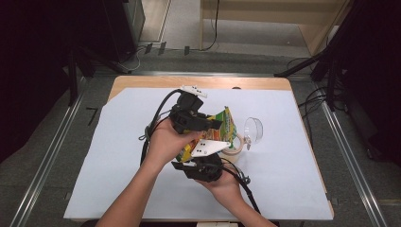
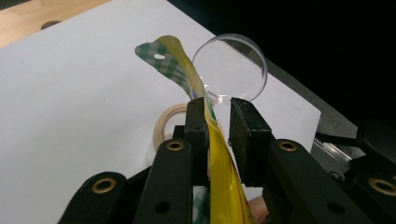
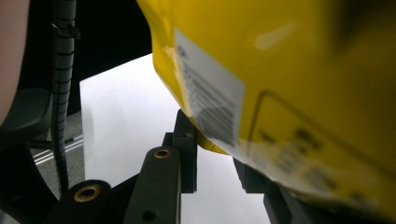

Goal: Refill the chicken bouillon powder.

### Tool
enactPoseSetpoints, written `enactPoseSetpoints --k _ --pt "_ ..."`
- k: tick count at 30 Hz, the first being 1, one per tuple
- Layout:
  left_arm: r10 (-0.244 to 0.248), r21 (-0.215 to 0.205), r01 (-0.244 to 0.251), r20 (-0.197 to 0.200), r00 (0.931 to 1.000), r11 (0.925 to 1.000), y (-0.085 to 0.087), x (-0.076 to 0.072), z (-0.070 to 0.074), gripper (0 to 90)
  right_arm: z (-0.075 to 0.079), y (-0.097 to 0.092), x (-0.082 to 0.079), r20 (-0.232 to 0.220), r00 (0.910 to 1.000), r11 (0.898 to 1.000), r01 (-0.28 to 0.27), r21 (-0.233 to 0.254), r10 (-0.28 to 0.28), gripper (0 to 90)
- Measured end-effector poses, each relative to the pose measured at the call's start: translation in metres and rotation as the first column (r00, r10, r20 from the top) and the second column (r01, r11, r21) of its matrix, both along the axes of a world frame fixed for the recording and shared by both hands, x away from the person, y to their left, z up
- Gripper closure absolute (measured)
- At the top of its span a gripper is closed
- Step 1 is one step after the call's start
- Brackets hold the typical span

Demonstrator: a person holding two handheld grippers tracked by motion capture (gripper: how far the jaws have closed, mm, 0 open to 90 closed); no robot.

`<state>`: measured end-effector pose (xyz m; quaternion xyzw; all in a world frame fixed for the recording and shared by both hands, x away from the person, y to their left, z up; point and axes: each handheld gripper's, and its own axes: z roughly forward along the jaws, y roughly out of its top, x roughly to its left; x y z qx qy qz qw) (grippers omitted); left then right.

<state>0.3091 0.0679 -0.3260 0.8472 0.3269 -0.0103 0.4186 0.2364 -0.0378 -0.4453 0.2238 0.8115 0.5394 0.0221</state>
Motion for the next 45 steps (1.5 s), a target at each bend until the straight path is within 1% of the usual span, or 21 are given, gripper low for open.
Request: enactPoseSetpoints --k 5,9,17,21,25,27,31,34,36,39,42,45 --pt "0.01 -0.009 -0.01 -0.004 0.9999 0.9999 0.003 0.003 -0.001 77.8 0.002 0.001 0.0 -0.014 0.9999 1.0 -0.008 0.0 0.008 74.3" --pt "0.011 -0.02 -0.011 -0.011 0.9999 0.9997 0.005 0.004 -0.001 77.3 0.004 0.002 -0.001 -0.015 0.9998 1.0 -0.015 0.001 0.015 74.3" --pt "0.014 -0.013 -0.014 -0.008 0.9999 0.9998 0.004 0.004 -0.001 76.7 0.004 0.002 -0.002 -0.027 0.9995 1.0 -0.013 0.01 0.014 74.3" --pt "0.011 -0.018 -0.011 -0.005 0.9999 0.9998 0.004 0.005 0.0 76.9 0.003 0.002 -0.001 -0.022 0.9997 1.0 -0.007 0.014 0.007 74.3" --pt "0.002 -0.017 -0.003 -0.022 0.9998 0.9998 0.003 0.01 0.001 76.9 0.005 0.001 0.001 -0.023 0.9997 1.0 -0.008 0.01 0.008 74.3" --pt "-0.005 -0.03 0.004 -0.036 0.9993 0.9995 0.002 0.015 0.002 76.9 0.007 0.0 0.003 -0.021 0.9998 1.0 -0.003 0.002 0.003 74.3" --pt "-0.009 -0.019 0.008 -0.046 0.9989 0.9998 -0.001 0.022 0.001 77.1 0.008 -0.002 0.009 -0.042 0.9991 1.0 0.006 0.004 -0.006 74.3" --pt "-0.017 -0.02 0.016 -0.041 0.999 0.9997 -0.002 0.024 -0.001 77.1 0.006 -0.001 0.012 -0.061 0.998 1.0 0.019 0.001 -0.019 74.3" --pt "-0.017 -0.027 0.016 -0.04 0.9991 0.9995 -0.001 0.023 -0.001 77.1 0.006 0.0 0.013 -0.06 0.9978 1.0 0.03 -0.003 -0.03 74.3" --pt "-0.023 -0.029 0.022 -0.039 0.999 0.9994 -0.001 0.024 -0.001 77.0 0.008 0.001 0.012 -0.071 0.9967 0.999 0.039 -0.008 -0.04 74.2" --pt "-0.027 -0.03 0.025 -0.043 0.9987 0.9992 0.0 0.025 -0.001 77.0 0.009 0.003 0.011 -0.097 0.9937 0.998 0.057 -0.009 -0.057 74.2" --pt "-0.034 -0.033 0.033 -0.036 0.9988 0.9989 0.0 0.025 -0.001 77.2 0.01 0.004 0.01 -0.088 0.9934 0.997 0.073 -0.017 -0.074 74.2"
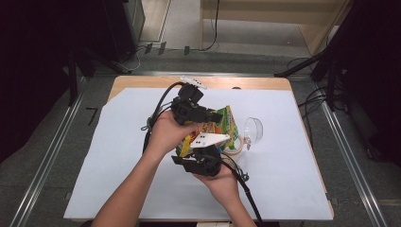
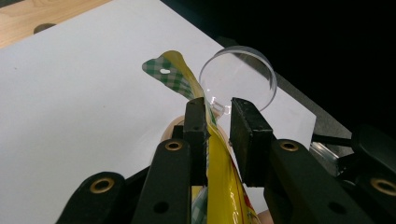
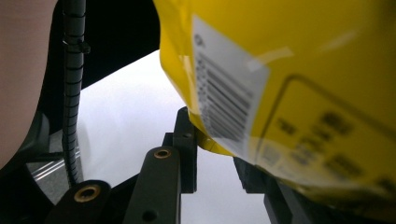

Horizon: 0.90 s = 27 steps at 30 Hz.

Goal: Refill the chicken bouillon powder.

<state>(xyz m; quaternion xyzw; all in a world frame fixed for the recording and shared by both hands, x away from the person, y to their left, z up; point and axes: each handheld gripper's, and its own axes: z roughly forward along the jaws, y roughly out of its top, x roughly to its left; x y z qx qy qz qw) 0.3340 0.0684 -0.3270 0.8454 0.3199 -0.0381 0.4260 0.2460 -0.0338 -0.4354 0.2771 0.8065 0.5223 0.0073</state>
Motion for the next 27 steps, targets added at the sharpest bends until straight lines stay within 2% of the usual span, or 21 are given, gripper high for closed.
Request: enactPoseSetpoints --k 9,27 --pt "-0.003 0.001 0.003 0.02 0.9998 1.0 -0.0015 -0.0008 0.0025 77.3 0.0 0.0015 0.0013 0.002 0.9997 1.0 0.026 0.007 -0.026 74.0" --pt "0.006 -0.017 -0.007 -0.013 0.9999 0.9998 0.0026 0.0076 0.0017 77.3 0.0032 0.0054 0.0031 0.007 0.9993 0.999 0.038 -0.014 -0.038 73.6"
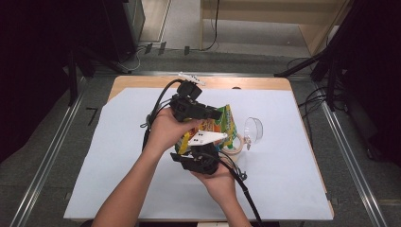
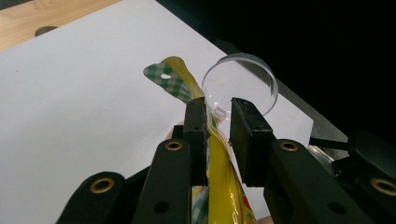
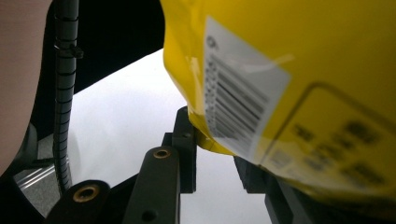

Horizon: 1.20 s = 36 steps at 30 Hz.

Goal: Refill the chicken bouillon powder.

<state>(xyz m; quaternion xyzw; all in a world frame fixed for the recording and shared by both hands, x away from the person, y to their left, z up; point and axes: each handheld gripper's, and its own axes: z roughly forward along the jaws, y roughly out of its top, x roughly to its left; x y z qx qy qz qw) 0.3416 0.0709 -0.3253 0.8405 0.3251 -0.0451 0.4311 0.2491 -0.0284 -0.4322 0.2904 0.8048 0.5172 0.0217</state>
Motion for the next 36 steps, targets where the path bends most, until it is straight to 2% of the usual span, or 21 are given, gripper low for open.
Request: enactPoseSetpoints --k 7,20,36 --pt "0.007 -0.009 -0.007 -0.013 0.9999 0.9999 0.005 0.004 -0.001 77.5 0.001 0.002 0.002 -0.007 1.0 1.0 -0.006 -0.003 0.006 73.6" --pt "0.011 -0.015 -0.011 -0.013 0.9999 0.9998 0.006 0.005 -0.002 77.5 0.001 0.003 0.004 -0.005 0.9999 1.0 -0.009 -0.016 0.009 73.6" --pt "0.026 -0.037 -0.026 -0.014 0.9996 0.999 0.016 0.007 0.001 77.5 0.005 0.009 0.006 0.014 0.9998 0.999 -0.015 -0.042 0.016 73.2"
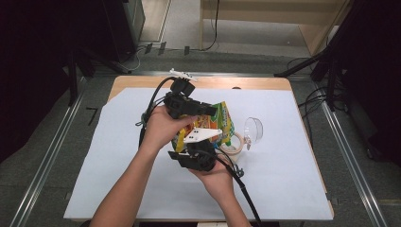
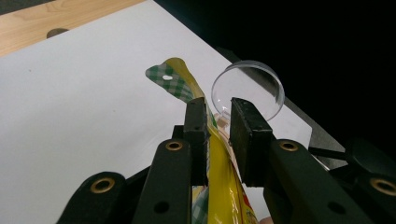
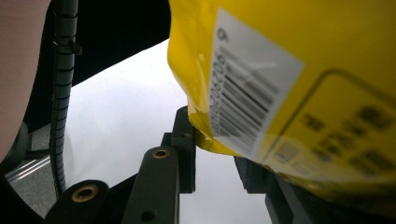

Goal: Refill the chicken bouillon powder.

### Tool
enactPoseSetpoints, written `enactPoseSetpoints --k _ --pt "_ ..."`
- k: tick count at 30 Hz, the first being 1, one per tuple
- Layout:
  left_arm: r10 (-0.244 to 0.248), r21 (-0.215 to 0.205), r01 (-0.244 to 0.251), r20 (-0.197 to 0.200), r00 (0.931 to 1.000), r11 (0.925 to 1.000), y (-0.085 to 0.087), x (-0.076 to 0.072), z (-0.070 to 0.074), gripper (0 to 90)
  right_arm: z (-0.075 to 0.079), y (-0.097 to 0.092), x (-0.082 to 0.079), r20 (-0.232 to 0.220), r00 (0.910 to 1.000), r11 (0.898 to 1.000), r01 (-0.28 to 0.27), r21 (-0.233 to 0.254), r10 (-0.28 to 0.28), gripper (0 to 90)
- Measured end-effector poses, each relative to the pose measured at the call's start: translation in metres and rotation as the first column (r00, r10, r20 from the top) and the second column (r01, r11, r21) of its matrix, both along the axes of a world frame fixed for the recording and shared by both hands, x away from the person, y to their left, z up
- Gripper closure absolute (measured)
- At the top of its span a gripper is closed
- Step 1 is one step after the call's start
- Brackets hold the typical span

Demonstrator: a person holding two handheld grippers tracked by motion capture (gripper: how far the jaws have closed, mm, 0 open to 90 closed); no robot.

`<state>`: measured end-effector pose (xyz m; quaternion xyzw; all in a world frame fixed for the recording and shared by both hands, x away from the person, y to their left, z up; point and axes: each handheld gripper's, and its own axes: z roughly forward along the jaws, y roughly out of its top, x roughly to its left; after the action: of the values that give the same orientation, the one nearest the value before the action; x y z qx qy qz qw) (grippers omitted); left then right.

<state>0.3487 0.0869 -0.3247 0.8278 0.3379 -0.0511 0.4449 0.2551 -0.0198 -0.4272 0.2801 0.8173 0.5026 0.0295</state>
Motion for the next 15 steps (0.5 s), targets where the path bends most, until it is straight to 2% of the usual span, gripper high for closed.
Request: enactPoseSetpoints --k 15 --pt "0.003 0.02 -0.003 0.011 0.9999 0.9998 -0.0019 -0.0024 0.0013 77.5 -0.0013 0.0023 0.0004 -0.017 0.9998 1.0 0.011 0.017 -0.01 73.2"
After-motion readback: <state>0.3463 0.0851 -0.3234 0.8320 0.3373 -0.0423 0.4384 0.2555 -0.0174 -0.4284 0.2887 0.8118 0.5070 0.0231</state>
